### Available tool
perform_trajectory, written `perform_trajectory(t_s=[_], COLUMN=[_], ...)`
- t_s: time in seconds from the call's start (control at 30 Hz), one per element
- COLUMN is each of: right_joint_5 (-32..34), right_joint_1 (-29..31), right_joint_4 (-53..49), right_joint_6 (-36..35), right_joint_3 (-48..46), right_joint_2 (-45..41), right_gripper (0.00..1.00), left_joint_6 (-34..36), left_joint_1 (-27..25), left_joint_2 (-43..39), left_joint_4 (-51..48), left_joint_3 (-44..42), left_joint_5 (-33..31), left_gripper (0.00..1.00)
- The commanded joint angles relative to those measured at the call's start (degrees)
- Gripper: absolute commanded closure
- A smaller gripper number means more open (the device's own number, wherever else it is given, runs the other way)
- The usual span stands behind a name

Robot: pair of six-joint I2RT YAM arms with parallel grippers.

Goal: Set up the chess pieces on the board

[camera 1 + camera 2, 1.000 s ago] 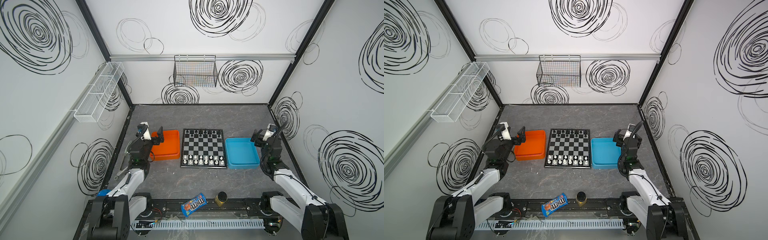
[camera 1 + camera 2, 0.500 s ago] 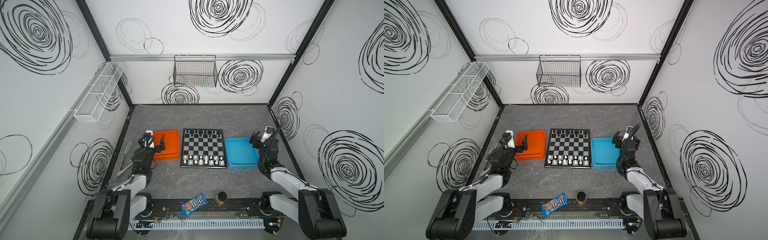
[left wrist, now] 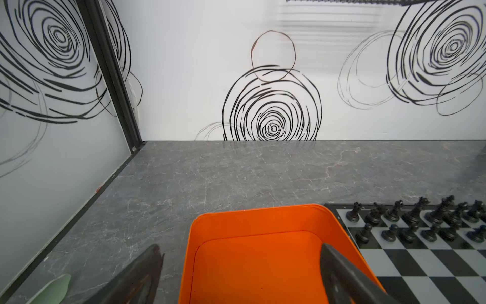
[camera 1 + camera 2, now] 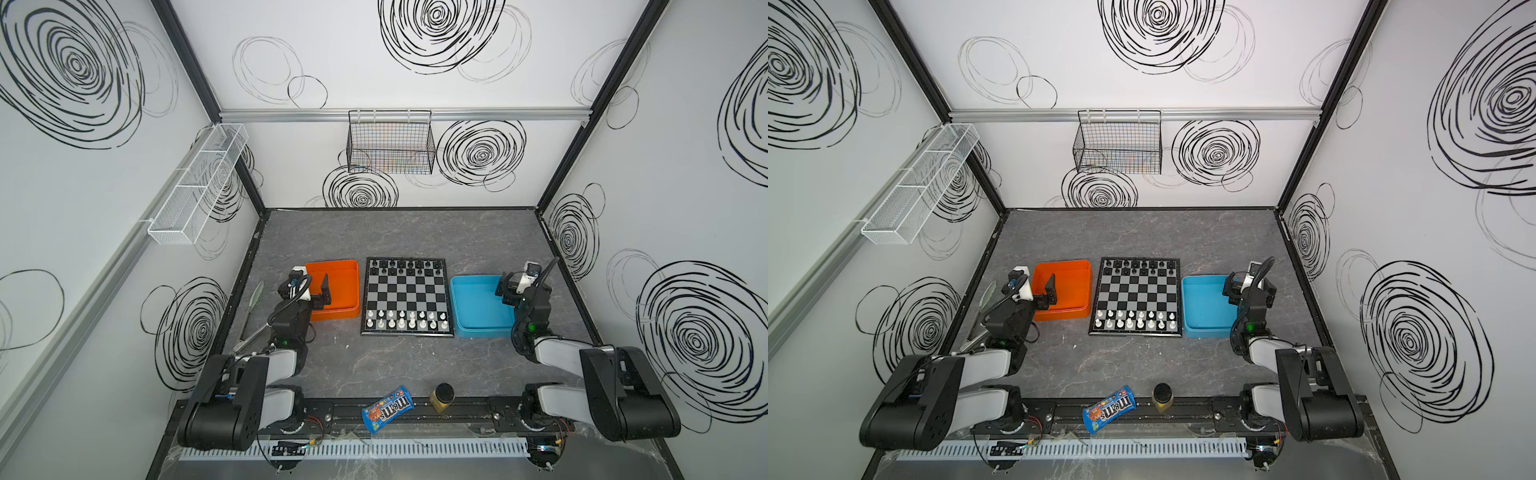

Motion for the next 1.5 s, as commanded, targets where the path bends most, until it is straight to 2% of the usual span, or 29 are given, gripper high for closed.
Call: perform_trajectory(t_s=[0.0, 0.17, 0.33, 0.57, 0.6, 0.67, 0.7, 0.8, 0.87, 0.93, 1.0, 1.1, 1.2, 1.47], right_joint_5=[-4.3, -5.9, -10.32, -12.74, -12.92, -14.47, -16.37, -15.87, -15.06, -14.31, -14.59, -14.46, -14.35, -14.57], right_joint_1=[-0.44, -1.63, -4.15, -5.89, -5.88, -5.91, -5.8, -6.11, -6.39, -6.28, -6.24, -6.26, -6.24, -6.37], right_joint_4=[7.62, 7.41, 7.2, 7.76, 9.21, 21.9, 23.42, 10.84, 15.89, 10.51, 13.69, 11.92, 11.7, 11.65], right_joint_6=[-2.83, -2.17, -1.03, 0.03, 0.03, -1.66, -3.0, -0.8, -0.72, 0.05, -0.51, -0.17, -0.11, -0.07], right_joint_3=[0.33, 2.57, 3.65, 3.22, 2.09, -2.77, -3.35, 1.31, -0.17, 1.53, 0.55, 0.96, 1.04, 1.26], right_joint_2=[2.55, 7.36, 9.56, 9.47, 9.34, 11.39, 11.71, 10.02, 11.11, 10.06, 10.4, 10.21, 10.2, 10.4], right_gripper=[0.0, 0.0, 0.0, 0.0, 0.0, 0.0, 0.0, 0.0, 0.0, 0.0, 0.0, 0.0, 0.0, 0.0], left_joint_6=[-1.41, -1.45, -1.4, -0.98, -1.0, -1.01, -1.01, -1.01, -0.92, -0.93, -0.83, -0.47, 0.64, 0.53], left_joint_1=[0.62, 1.03, 1.13, 0.95, 0.94, 0.92, 0.93, 0.94, 0.87, 0.86, 0.77, 0.08, -1.79, -2.06], left_joint_2=[3.42, 6.21, 10.93, 10.4, 10.53, 10.47, 10.56, 10.49, 10.56, 10.56, 10.52, 10.4, 10.29, 10.39], left_joint_4=[11.29, 9.43, 13.68, 11.58, 11.91, 11.75, 11.9, 11.8, 11.71, 11.71, 11.77, 11.43, 11.77, 11.2], left_joint_3=[0.34, 2.57, 2.74, 3.24, 3.3, 3.31, 3.22, 3.25, 3.4, 3.31, 3.23, 3.36, 3.11, 3.42], left_joint_5=[0.51, 1.72, 3.01, 3.14, 3.12, 3.23, 3.21, 3.15, 2.99, 2.91, 2.72, 1.7, -1.99, -3.74], left_gripper=[0.04, 0.04, 0.04, 0.04, 0.04, 0.04, 0.04, 0.04, 0.04, 0.04, 0.04, 0.04, 0.04, 0.04])
